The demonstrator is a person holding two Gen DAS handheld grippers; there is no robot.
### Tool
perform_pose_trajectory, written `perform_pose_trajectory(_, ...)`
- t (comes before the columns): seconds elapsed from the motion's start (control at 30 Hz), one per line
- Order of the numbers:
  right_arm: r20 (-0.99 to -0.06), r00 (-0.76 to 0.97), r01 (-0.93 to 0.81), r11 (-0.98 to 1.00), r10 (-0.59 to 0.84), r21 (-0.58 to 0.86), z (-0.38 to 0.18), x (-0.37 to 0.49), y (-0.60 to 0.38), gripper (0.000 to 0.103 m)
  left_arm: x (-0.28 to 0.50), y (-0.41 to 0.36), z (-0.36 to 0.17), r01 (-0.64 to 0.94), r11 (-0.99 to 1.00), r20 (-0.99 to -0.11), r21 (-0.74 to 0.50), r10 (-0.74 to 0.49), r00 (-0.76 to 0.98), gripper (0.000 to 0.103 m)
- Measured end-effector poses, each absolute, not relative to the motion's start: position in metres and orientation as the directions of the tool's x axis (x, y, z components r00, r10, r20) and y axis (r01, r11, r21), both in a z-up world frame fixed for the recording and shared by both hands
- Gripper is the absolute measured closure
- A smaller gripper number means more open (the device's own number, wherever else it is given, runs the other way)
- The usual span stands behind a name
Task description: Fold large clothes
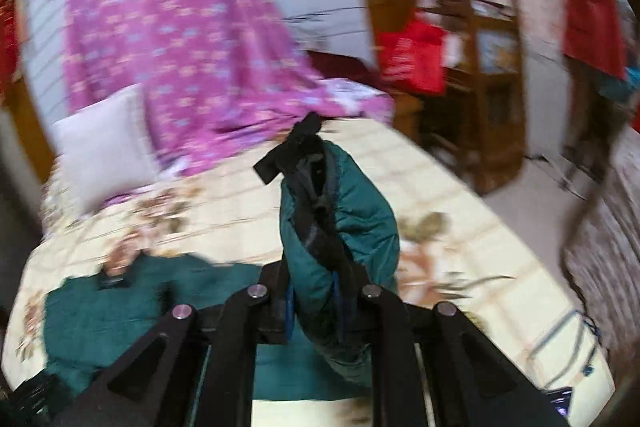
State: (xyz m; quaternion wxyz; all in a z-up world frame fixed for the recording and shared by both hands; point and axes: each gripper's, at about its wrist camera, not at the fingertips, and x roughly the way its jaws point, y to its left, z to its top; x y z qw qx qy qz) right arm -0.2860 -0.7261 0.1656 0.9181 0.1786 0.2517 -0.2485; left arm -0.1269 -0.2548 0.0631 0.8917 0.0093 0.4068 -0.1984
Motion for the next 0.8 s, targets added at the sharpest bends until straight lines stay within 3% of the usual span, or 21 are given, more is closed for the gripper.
perform_pose_trajectory(0.2,-0.574,0.805,0.340,0.909,-0.149,0.240,0.171,-0.210,-0.629,0.089,-0.120,-0.239,0.073,0.324,0.928,-0.711,-0.183,-0.353,0.608,0.056)
perform_pose_trajectory(0.37,-0.618,0.786,0.202,0.946,-0.003,0.252,0.143,-0.145,-0.546,0.089,-0.113,-0.231,0.072,0.299,0.933,-0.718,-0.198,-0.346,0.604,0.056)
perform_pose_trajectory(0.8,-0.712,0.687,0.121,0.944,0.142,0.306,0.052,-0.080,-0.474,0.089,-0.103,-0.225,0.062,0.272,0.939,-0.743,-0.209,-0.334,0.581,0.056)
